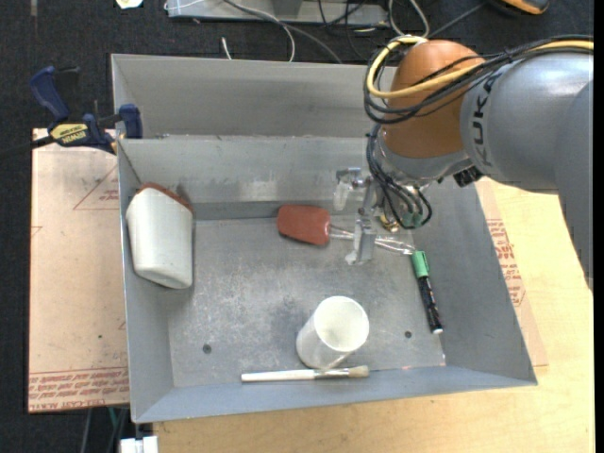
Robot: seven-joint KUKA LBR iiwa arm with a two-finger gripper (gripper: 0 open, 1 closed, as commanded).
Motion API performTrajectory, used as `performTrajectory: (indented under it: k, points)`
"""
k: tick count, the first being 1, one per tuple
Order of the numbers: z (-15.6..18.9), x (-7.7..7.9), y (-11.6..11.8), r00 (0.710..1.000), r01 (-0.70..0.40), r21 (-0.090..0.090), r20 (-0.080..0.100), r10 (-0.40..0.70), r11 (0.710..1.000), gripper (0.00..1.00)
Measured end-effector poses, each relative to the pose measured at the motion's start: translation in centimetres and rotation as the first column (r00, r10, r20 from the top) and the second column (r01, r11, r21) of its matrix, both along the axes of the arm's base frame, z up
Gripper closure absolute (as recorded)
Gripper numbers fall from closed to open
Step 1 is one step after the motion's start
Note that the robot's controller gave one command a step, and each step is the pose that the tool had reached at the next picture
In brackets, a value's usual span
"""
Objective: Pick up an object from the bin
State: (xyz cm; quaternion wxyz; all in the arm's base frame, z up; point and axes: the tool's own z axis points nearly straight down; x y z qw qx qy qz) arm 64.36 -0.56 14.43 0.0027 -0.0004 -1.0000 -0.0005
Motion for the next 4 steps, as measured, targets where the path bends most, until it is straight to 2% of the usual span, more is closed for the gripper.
performTrajectory:
  k: [1,2,3,4]
  points:
    - [0.5,0.2,0.0,1.000,0.000,0.000,0.008,0.000,1.000,0.00]
    - [-5.9,-1.4,0.0,0.992,0.124,0.001,0.009,-0.124,0.992,0.00]
    - [-6.4,-4.3,3.9,0.989,-0.150,0.000,0.011,0.150,0.989,0.00]
    - [-7.0,-4.3,4.2,0.980,-0.199,0.001,0.011,0.199,0.980,0.00]
